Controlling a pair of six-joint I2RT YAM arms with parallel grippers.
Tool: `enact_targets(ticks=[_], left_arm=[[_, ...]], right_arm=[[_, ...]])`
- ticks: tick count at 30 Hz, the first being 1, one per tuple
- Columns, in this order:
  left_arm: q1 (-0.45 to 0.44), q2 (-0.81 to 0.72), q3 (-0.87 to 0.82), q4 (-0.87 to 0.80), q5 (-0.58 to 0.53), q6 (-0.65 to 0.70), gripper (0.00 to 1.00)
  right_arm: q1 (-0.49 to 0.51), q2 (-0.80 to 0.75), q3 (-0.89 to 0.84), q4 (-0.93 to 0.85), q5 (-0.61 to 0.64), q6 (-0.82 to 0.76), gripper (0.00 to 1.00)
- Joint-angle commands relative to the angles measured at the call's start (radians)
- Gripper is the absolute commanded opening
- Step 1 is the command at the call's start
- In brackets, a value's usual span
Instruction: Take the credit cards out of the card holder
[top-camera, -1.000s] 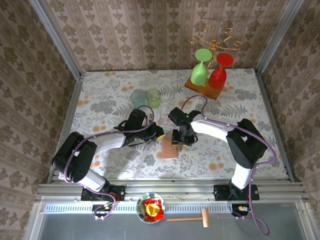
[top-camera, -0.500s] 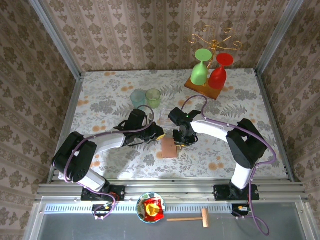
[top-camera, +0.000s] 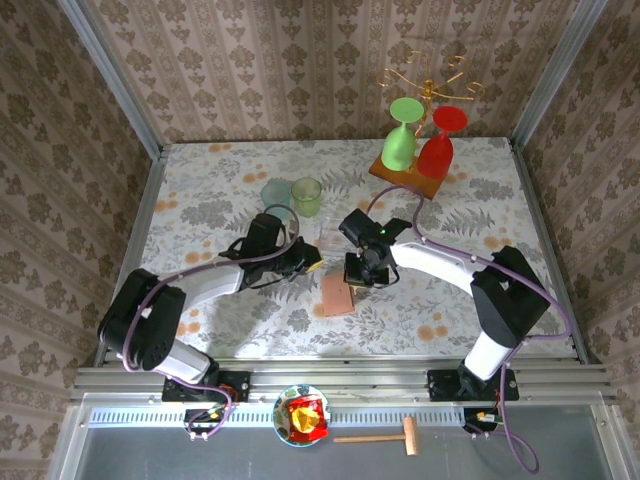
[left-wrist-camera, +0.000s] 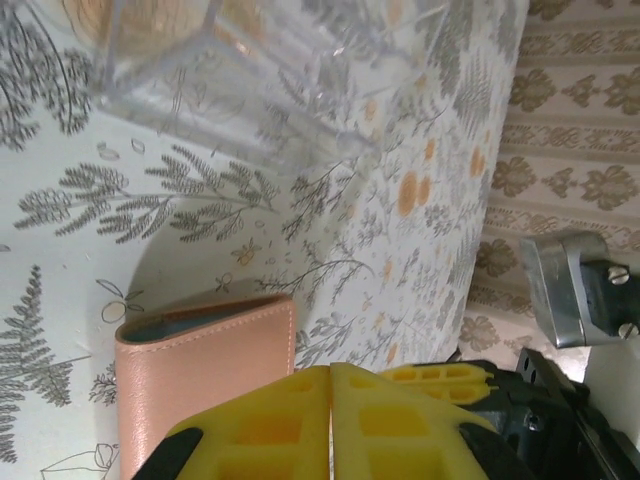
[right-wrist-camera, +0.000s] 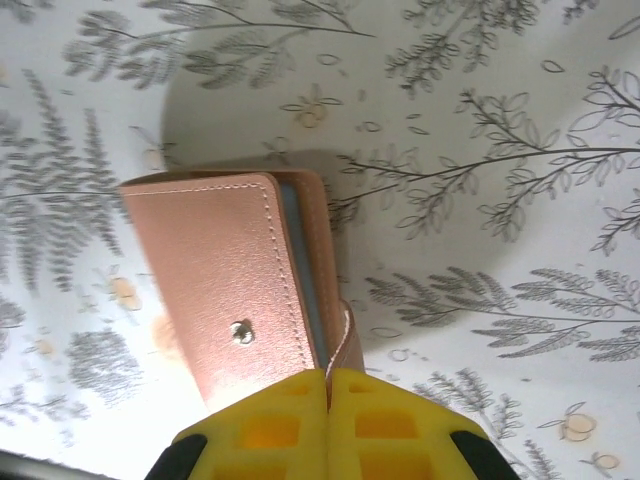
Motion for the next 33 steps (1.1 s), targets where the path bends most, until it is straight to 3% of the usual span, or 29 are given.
enact_targets(ticks=[1,12,20,33], left_arm=[[0.039,-0.064,-0.007,-0.070,-0.006,0.048,0.09],[0.158,-0.158,-0.001,-0.221,0.014,0.137,0.09],[0.159,-0.168,0.008,-0.238,0.020,0.145,0.09],[0.130,-0.125,0.021,-0.237,0.026,0.160,0.08]], right_arm=[[0.018,-0.044,0.047,0.017,-0.046,0.055,0.00],[0.074,-0.081,0.103,0.054,-0.050,0.175,0.00],[0.090,-0.108,0.088,0.104,-0.043,0.243,0.00],[0.090,-0.101,0.094,0.088,-0.052,0.220,0.00]])
